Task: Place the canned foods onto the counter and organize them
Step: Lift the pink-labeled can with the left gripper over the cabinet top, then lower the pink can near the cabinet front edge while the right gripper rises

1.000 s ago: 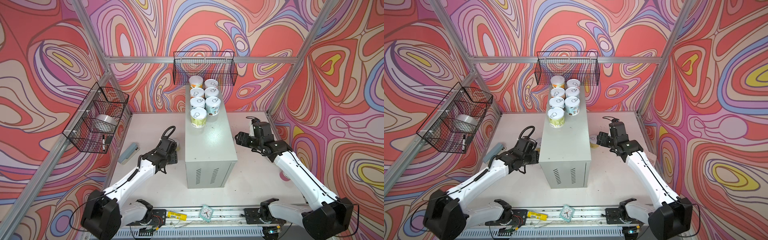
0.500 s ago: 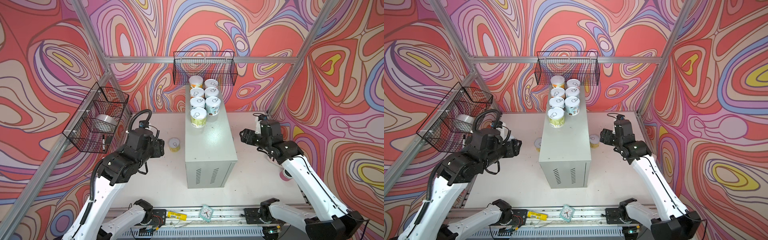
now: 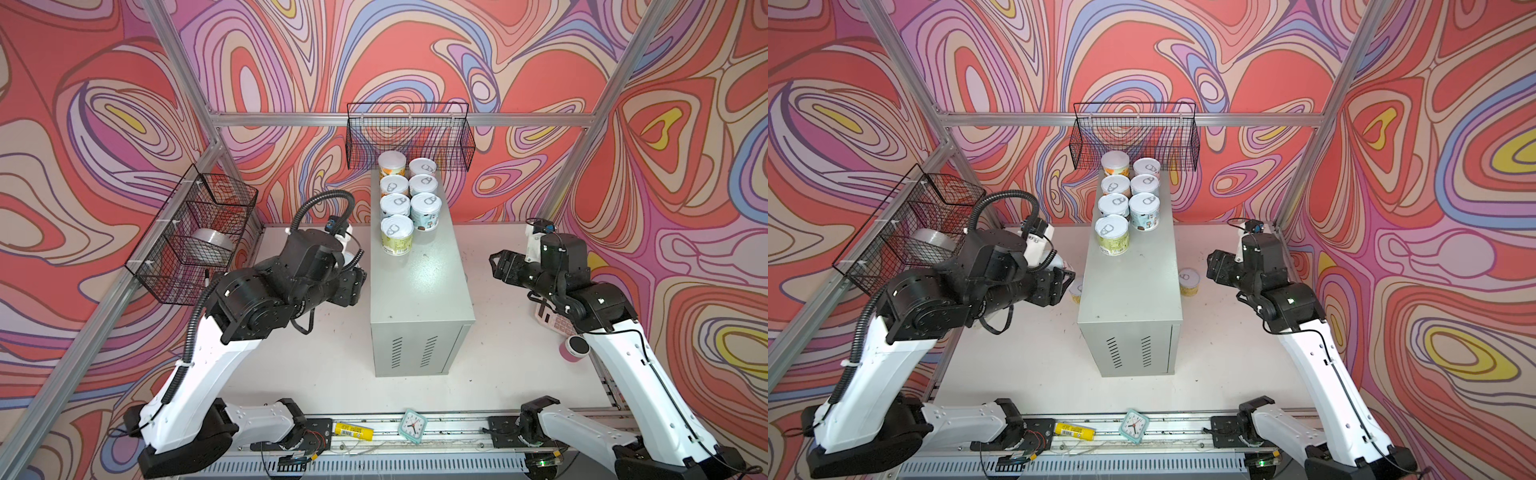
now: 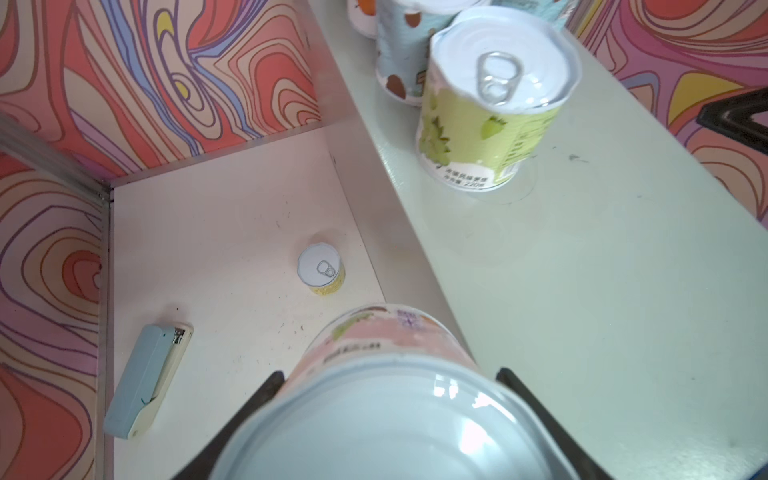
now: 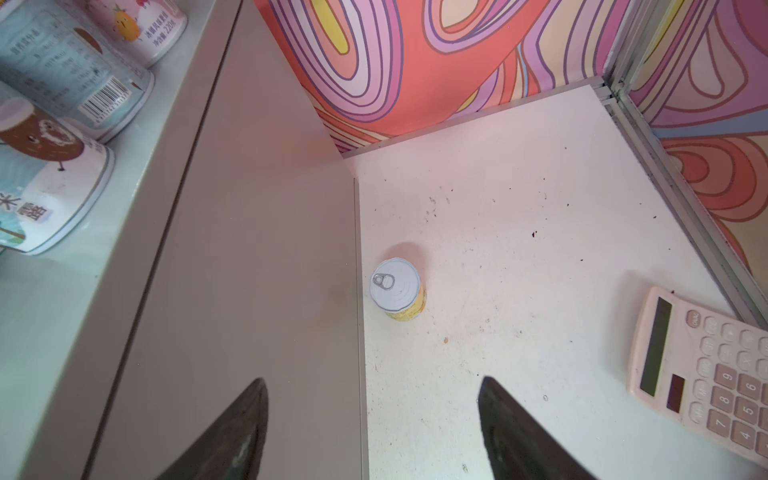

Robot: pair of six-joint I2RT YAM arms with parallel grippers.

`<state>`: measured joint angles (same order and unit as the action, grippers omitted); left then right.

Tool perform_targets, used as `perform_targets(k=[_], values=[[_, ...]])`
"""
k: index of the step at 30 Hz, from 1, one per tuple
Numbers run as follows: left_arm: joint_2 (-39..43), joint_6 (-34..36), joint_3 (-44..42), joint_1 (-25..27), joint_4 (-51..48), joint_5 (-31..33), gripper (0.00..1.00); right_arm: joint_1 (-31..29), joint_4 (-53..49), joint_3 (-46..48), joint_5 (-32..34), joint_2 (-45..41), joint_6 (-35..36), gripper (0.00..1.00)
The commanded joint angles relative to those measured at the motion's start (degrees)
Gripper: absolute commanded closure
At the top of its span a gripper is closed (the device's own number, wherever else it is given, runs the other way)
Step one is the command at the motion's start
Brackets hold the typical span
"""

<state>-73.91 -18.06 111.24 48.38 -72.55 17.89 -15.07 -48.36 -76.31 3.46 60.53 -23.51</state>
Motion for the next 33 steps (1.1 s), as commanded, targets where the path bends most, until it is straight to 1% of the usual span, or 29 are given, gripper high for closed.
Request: perform_targets(k=[1,5,8,12,15,18,24,31,33], values=[[-3.3,3.3,5.1,2.7,0.1,4.5,1.00,0.2,-1.8,-2.2,0.2,-1.0,0.6,0.18],[-9.6,5.7,11.2,4.7,0.2,3.0,1.00,0.2,-2.7,-3.7,0.4,-0.7,1.7,0.19],[-13.3,6.9,15.3,5.1,0.5,1.6,1.00,0.2,-2.8,-4.4,0.7,-1.1,2.2,0.18],[-17.4,8.6,19.6,5.5,1.2,-2.3,1.00,0.2,-3.5,-5.7,-0.2,-1.1,2.7,0.18],[-21.2,9.0,24.3,6.4,-0.9,-2.9,1.00,0.2,-4.4,-6.6,-1.6,-0.9,3.1,0.19],[-23.6,8.8,27.1,7.6,-2.0,-3.0,1.00,0.1,-4.3,-6.7,-2.7,-0.9,2.9,0.19],[-26.0,7.3,27.5,8.4,-0.9,-5.0,1.00,0.1,-5.7,-8.4,-3.4,0.3,3.6,0.18],[-28.0,6.4,27.6,8.8,0.6,-5.9,1.00,0.1,-5.6,-9.2,-6.9,0.7,3.1,0.16],[-28.4,6.5,27.5,8.8,1.1,-5.9,0.73,0.1,-5.6,-9.3,-7.2,0.8,3.1,0.15]])
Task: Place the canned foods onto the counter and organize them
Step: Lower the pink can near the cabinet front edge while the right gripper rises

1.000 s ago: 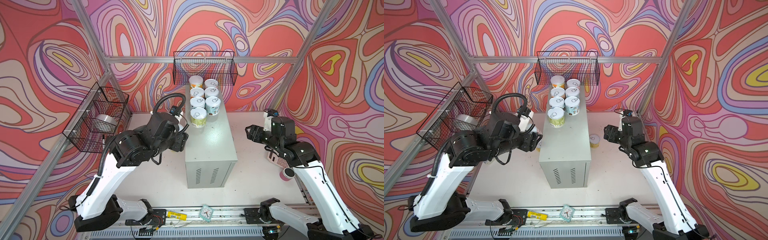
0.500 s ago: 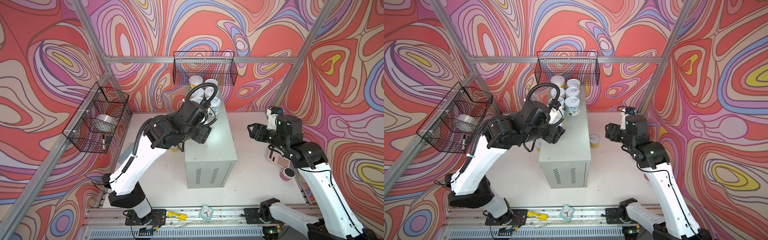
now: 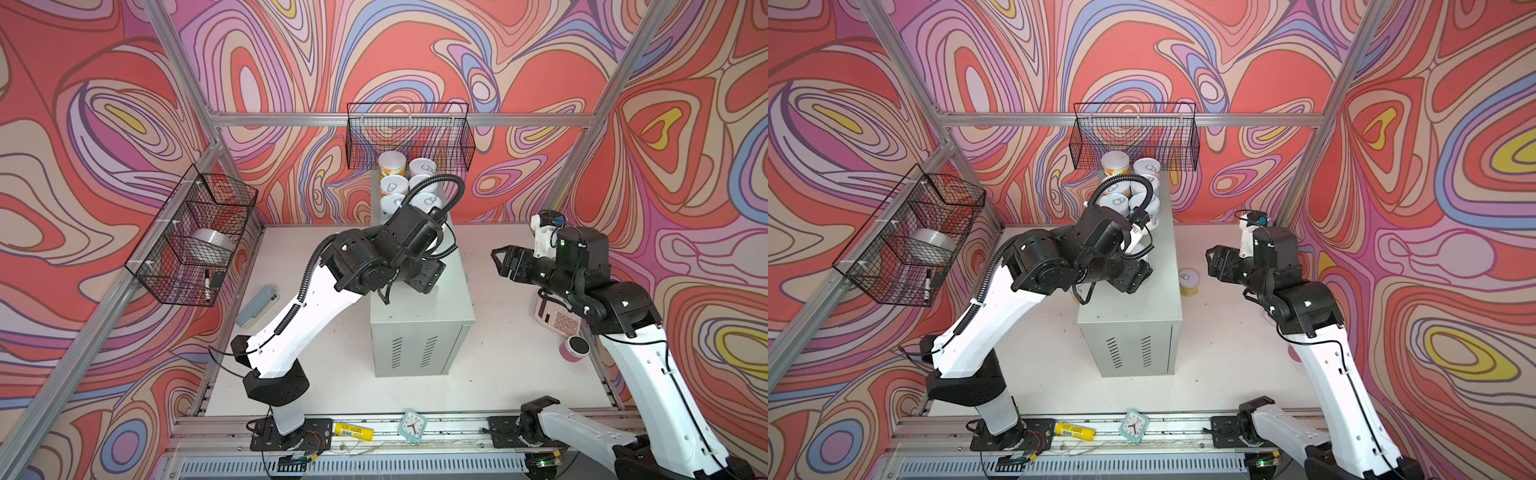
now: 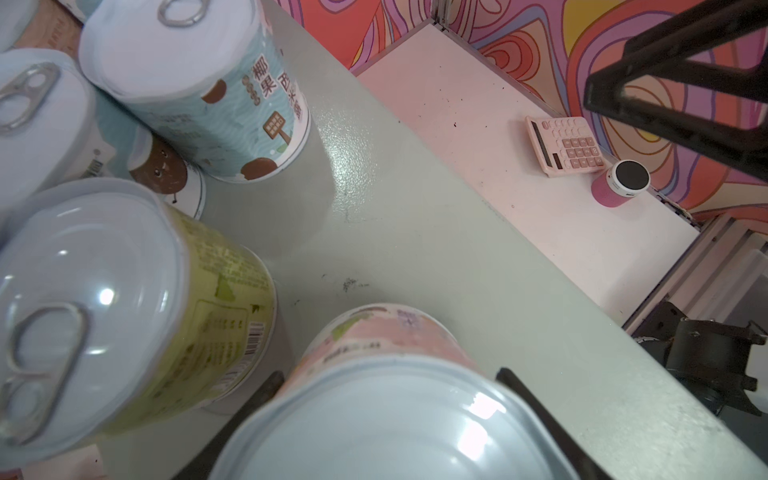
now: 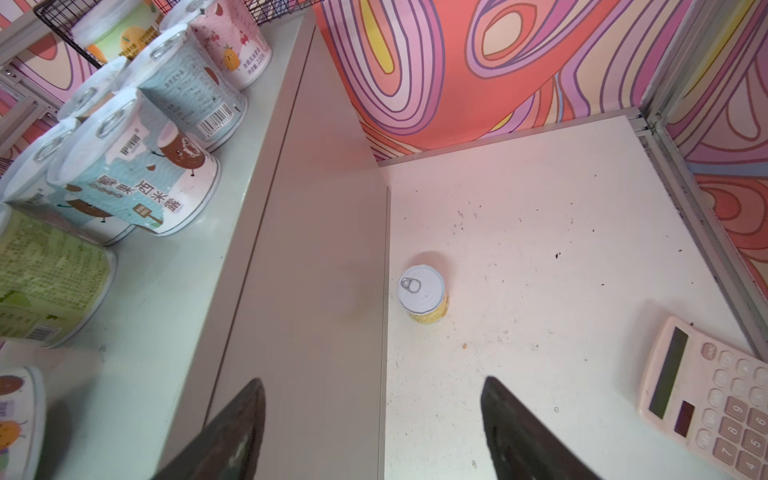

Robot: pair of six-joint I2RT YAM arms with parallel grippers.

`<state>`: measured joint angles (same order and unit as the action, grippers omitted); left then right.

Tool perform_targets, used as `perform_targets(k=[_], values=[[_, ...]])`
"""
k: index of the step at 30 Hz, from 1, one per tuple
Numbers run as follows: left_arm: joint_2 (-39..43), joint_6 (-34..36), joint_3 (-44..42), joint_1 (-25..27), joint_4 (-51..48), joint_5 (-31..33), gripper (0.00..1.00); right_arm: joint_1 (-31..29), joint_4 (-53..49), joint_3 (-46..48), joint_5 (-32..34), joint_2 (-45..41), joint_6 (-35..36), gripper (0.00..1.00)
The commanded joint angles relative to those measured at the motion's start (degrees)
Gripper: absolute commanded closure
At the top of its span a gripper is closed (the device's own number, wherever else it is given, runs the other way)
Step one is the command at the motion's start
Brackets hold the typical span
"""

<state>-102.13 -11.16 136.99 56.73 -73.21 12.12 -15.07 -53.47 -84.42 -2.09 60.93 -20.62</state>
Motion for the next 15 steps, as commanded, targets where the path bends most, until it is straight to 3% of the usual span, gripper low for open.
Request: perform_targets(k=[1,4,7,11,15], values=[[-0.3,-0.2,1.6,0.6,2.2,-0.1,0.63,0.1,-0.4,-1.3,-1.9,0.5,0.1,0.14],[-0.8,0.6,1.4,0.6,3.1,0.2,0.42,0.1,-0.4,-1.6,-2.7,0.3,-0.2,0.14],[-1.4,1.0,1.6,0.6,3.8,0.3,0.30,0.1,-0.3,-2.0,-3.6,0.3,-0.4,0.13],[-2.3,1.5,2.4,0.6,3.9,-0.1,0.00,0.0,0.3,-2.1,-5.7,0.5,-0.9,0.13],[-3.0,1.8,3.5,0.6,4.1,0.3,0.00,-0.1,0.6,-2.2,-7.4,0.9,-1.3,0.13]])
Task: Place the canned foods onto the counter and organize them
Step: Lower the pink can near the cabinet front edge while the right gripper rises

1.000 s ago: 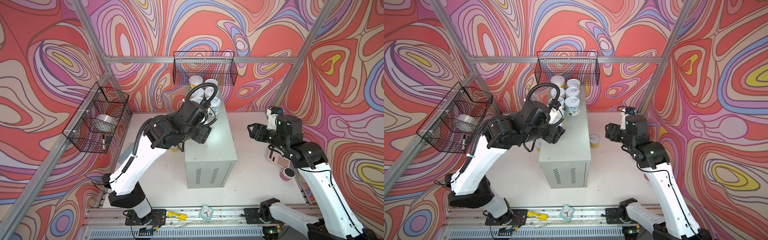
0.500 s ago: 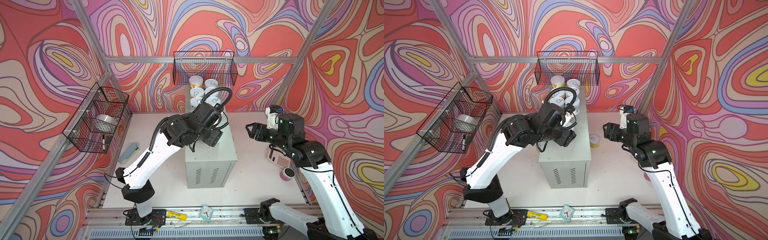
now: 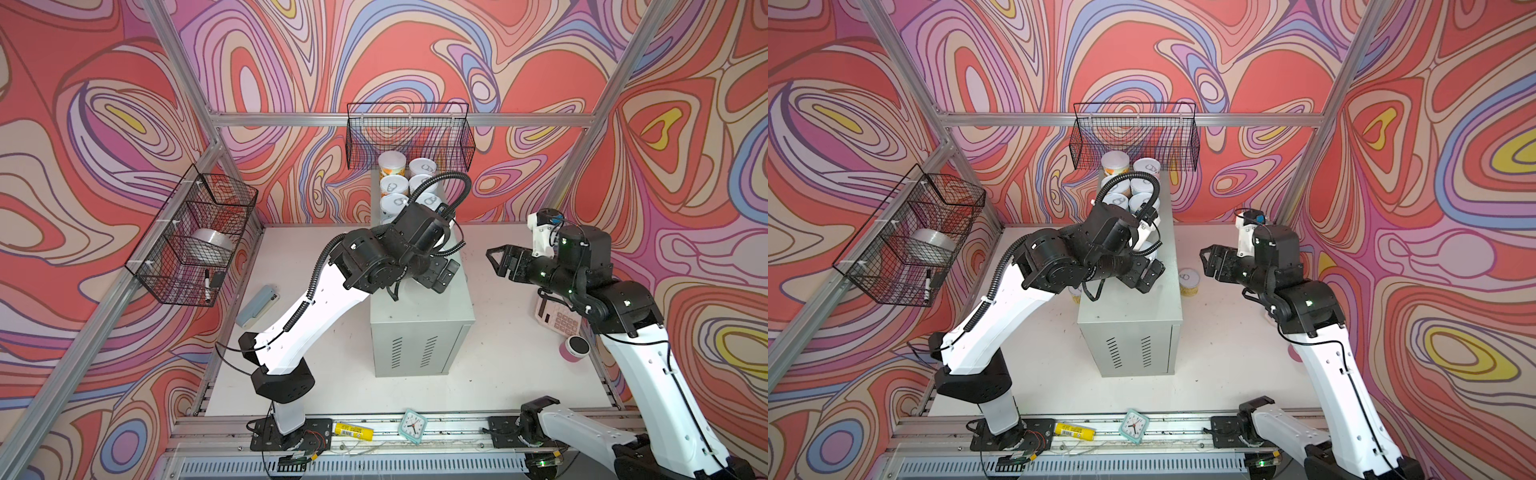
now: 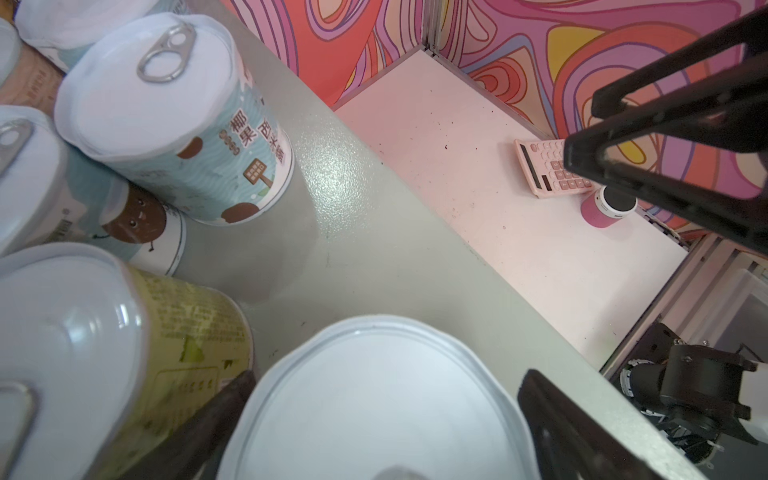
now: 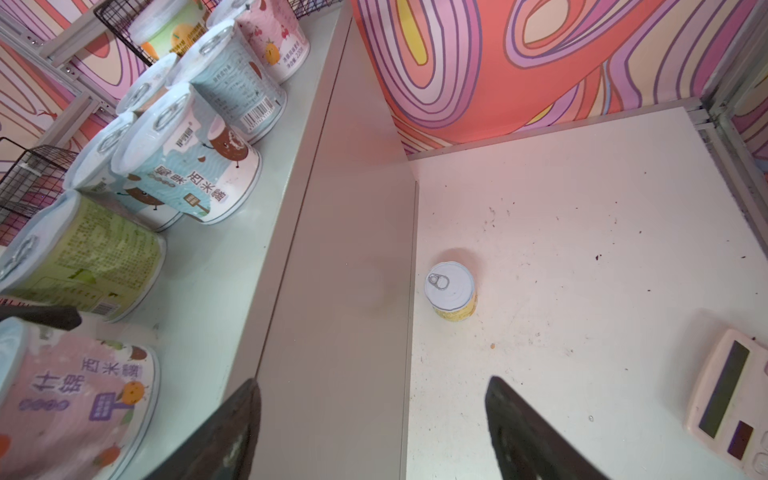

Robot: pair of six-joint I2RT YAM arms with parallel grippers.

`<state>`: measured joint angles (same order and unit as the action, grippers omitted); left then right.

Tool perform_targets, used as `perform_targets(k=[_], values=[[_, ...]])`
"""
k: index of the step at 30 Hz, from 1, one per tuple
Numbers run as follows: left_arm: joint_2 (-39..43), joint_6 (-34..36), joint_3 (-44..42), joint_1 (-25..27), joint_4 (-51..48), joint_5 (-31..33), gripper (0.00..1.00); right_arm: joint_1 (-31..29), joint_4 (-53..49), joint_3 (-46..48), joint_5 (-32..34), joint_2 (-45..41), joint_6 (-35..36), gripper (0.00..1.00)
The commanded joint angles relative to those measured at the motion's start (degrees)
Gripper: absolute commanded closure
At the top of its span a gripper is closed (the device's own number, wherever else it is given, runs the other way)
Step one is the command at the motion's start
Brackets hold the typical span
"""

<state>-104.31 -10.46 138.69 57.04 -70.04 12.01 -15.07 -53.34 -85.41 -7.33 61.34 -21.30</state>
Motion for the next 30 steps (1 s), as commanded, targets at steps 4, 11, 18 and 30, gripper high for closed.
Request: perform_targets(k=[4,11,18,30], values=[[-1.9,2.2,6.0,0.3,0.6,1.7,0.00,-0.5,1.0,-1.4,-3.5,0.4,-0.1,0.13],[-1.9,5.6,13.4,0.3,2.2,5.1,0.00,-0.7,1.3,-4.4,-6.1,-0.4,2.1,0.13],[5.1,6.5,8.3,0.3,7.5,10.7,0.00,-0.8,2.6,-6.8,-15.3,-1.3,4.0,0.14],[35.6,-1.1,-29.8,-3.5,17.3,21.9,0.00,-14.8,3.8,-7.4,-5.6,0.7,6.2,0.15]])
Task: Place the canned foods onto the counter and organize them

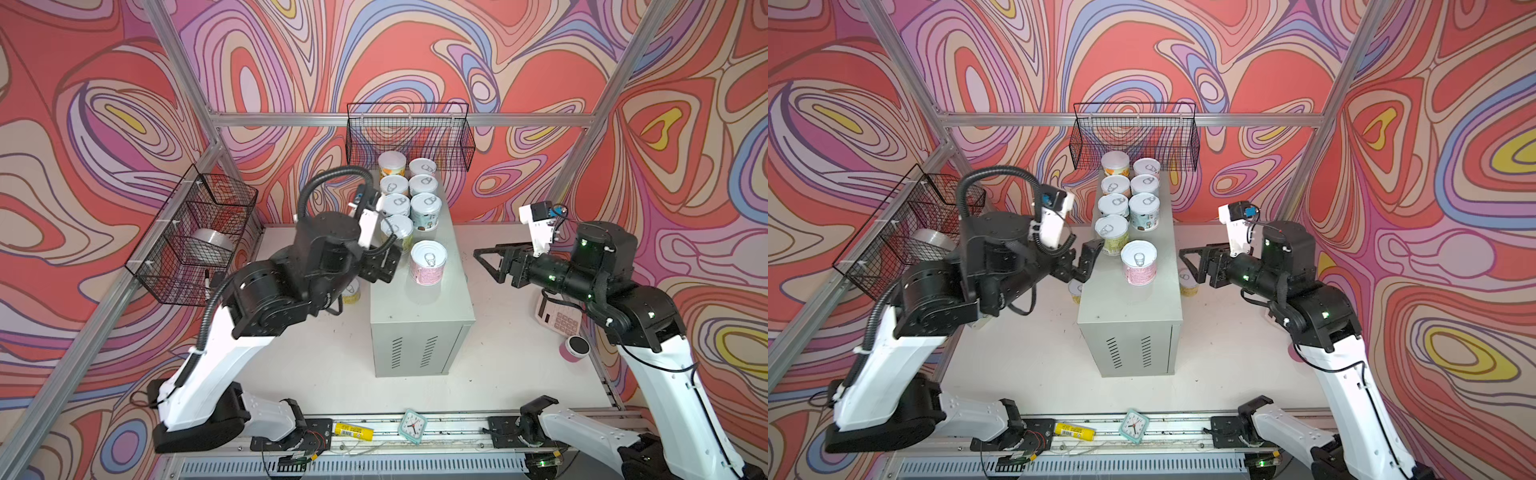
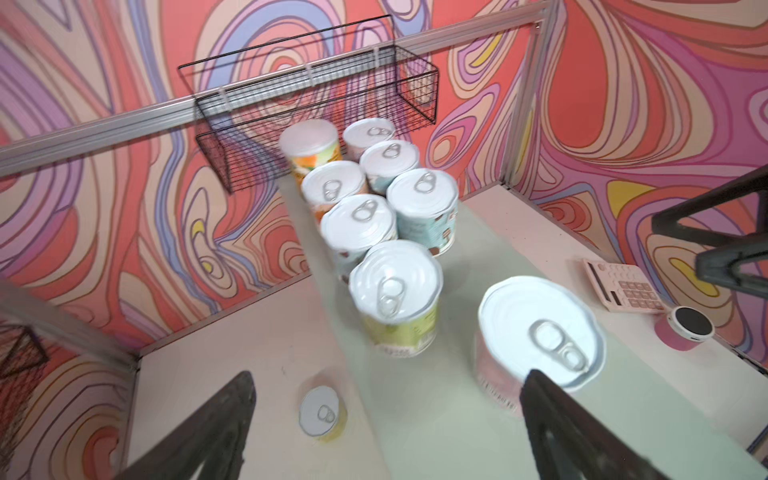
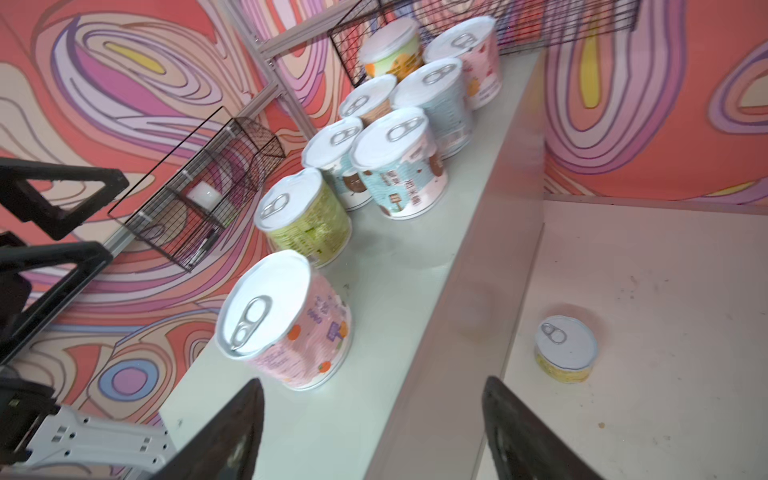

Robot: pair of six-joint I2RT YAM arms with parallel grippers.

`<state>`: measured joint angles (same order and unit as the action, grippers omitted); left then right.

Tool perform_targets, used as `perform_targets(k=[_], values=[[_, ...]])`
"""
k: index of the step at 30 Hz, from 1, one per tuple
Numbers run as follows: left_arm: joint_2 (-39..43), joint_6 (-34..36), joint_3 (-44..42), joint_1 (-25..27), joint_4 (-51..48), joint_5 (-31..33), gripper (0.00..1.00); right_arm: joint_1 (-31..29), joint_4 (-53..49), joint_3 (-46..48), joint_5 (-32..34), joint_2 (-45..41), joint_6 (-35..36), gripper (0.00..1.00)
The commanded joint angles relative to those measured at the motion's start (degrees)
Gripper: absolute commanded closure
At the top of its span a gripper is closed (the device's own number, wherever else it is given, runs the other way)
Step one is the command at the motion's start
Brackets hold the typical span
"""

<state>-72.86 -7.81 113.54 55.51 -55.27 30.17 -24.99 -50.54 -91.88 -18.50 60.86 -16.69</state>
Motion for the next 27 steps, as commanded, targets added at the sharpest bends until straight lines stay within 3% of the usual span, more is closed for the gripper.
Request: perform_targets(k=[1,4,8,14,20,27], values=[[6.3,-5.1,-7.1,-3.6,2.4,2.8,0.00,-8.1,1.1,-1.0,8.5,1.7,2.0,0.16],[11.2,-8.3,-13.3,-8.1,1.9,-0.2,0.00,-13.9,1.3,-1.6,14.4,3.6,2.7,0.16],[14.5,-11.1,-20.0,-14.2,2.1,-4.8,0.00,-16.3,3.1,-1.6,15.2,5.1,2.7,0.15],[16.8,-14.4,-29.3,-25.8,7.3,-18.0,0.01,-20.0,4.0,-1.7,17.8,7.9,3.0,0.13],[15.4,-15.3,-33.5,-27.9,10.6,-22.5,0.02,-21.5,5.2,-0.8,19.6,8.9,2.8,0.13],[14.6,-15.5,-35.5,-28.0,12.6,-23.9,0.02,-21.5,5.8,0.7,26.6,9.3,1.6,0.15]])
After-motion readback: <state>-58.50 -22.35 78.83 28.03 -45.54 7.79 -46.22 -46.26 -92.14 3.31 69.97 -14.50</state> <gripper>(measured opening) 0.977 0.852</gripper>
